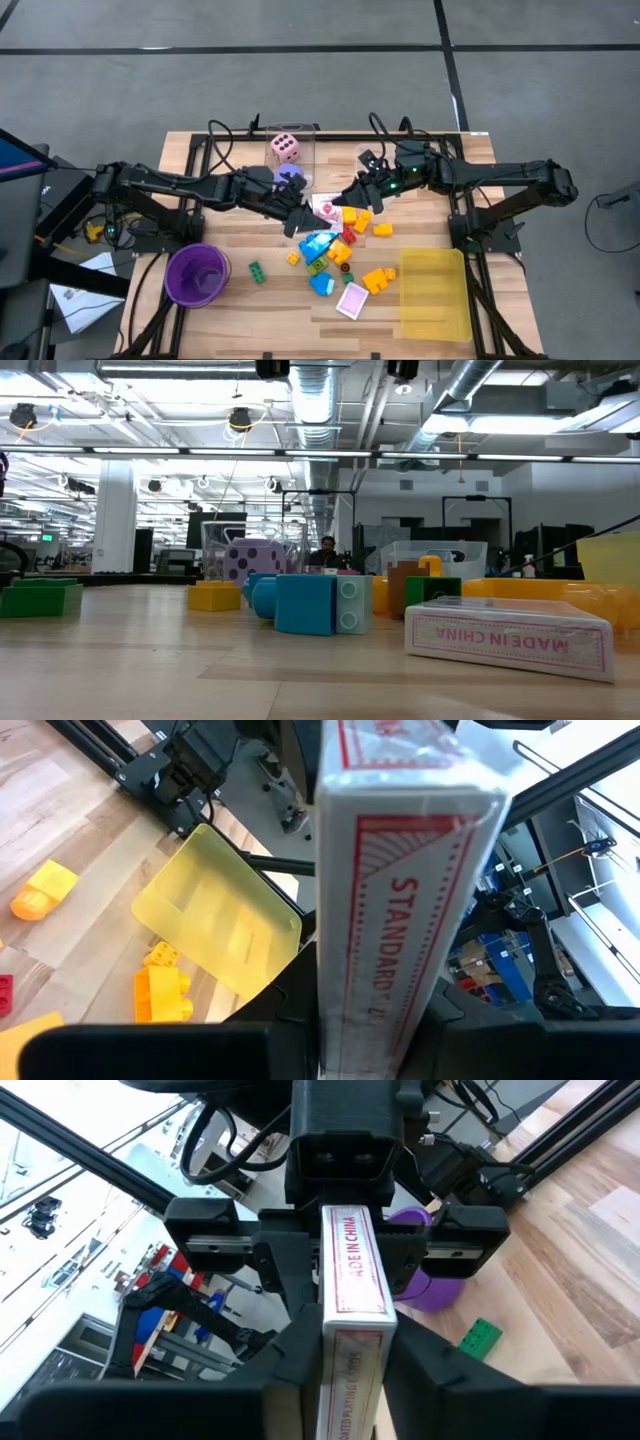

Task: Pick & Place Toys
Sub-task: Put the red deck of cards into the right transparent bin

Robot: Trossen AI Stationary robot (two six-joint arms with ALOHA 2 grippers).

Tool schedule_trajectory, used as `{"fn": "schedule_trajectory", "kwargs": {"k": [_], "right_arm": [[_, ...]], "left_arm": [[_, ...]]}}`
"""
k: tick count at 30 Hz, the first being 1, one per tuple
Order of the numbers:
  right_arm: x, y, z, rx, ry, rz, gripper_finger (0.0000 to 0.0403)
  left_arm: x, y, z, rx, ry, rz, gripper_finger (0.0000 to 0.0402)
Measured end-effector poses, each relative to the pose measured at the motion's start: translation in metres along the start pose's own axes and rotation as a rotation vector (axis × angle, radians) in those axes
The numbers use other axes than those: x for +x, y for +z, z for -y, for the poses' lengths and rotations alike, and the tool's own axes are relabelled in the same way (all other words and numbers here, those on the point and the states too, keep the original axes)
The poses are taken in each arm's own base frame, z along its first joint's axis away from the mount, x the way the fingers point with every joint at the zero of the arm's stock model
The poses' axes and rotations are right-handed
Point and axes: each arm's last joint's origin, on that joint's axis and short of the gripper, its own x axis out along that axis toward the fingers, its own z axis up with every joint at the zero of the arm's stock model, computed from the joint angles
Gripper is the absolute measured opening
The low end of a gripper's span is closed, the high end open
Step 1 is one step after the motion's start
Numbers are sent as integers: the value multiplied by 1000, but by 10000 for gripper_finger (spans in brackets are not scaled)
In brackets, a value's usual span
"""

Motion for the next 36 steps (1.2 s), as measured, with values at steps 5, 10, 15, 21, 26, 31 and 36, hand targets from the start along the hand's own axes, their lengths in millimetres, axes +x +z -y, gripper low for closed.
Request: {"fn": "schedule_trajectory", "kwargs": {"k": [5,10,15,21,26,31,36], "right_arm": [[0,0,0,0,1,0,73],[0,0,0,0,1,1,78],[0,0,0,0,2,1,74],[0,0,0,-2,2,2,74],[0,0,0,-2,4,3,73],[0,0,-1,-3,5,4,73],[0,0,0,-3,4,4,73]], "left_arm": [[0,0,0,0,0,0,70],[0,0,0,0,0,0,70],[0,0,0,0,1,0,70],[0,0,0,15,1,-1,87],[0,0,0,23,3,-2,121],[0,0,0,24,5,-3,164],[0,-1,0,25,-13,-23,219]]}}
